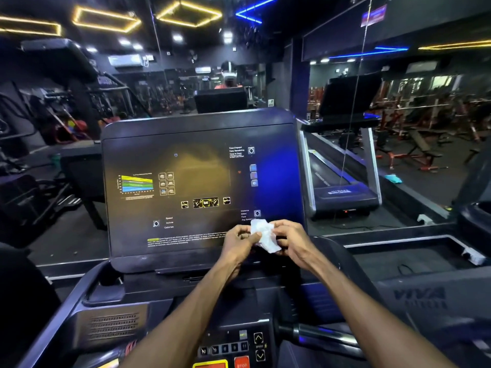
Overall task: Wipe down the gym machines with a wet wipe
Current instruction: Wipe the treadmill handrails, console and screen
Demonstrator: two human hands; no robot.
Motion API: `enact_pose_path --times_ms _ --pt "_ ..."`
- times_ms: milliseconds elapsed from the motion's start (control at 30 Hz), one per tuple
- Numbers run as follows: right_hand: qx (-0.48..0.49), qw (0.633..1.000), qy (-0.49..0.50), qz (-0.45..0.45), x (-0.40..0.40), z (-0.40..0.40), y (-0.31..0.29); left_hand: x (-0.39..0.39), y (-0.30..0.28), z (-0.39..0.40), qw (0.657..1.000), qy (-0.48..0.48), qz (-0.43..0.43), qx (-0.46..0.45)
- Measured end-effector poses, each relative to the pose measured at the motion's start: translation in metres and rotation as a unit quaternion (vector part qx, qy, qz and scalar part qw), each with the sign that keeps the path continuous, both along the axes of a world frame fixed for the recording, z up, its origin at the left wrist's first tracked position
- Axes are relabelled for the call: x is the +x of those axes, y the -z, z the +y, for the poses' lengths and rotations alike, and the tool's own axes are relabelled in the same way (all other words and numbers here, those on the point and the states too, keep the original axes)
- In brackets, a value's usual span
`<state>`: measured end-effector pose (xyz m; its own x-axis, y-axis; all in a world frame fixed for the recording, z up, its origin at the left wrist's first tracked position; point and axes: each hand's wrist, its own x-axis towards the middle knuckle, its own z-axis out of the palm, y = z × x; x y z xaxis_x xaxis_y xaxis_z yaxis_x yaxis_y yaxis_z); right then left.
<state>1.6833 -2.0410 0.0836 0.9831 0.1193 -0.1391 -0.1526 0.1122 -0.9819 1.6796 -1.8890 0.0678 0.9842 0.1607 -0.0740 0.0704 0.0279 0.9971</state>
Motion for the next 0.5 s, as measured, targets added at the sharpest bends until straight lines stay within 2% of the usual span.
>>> enact_pose_path --times_ms 67,167,300,367,500 --pt "-0.032 0.999 0.003 -0.01 -0.001 -0.002 0.002 0.0 0.001 -0.002 1.0 -0.008 -0.007 -0.022" --pt "-0.057 0.995 0.059 -0.048 -0.001 -0.002 0.01 -0.002 -0.001 -0.005 0.997 -0.012 -0.011 -0.073" --pt "-0.002 0.995 0.1 -0.026 -0.001 -0.007 0.013 0.001 0.0 -0.001 0.998 -0.012 -0.021 -0.065" --pt "0.057 0.996 0.06 0.016 -0.005 -0.008 0.011 0.0 -0.001 0.0 0.999 -0.004 -0.031 -0.042" --pt "-0.023 0.993 -0.08 0.083 -0.012 -0.003 0.008 -0.005 -0.003 -0.004 0.999 0.022 -0.049 -0.002"
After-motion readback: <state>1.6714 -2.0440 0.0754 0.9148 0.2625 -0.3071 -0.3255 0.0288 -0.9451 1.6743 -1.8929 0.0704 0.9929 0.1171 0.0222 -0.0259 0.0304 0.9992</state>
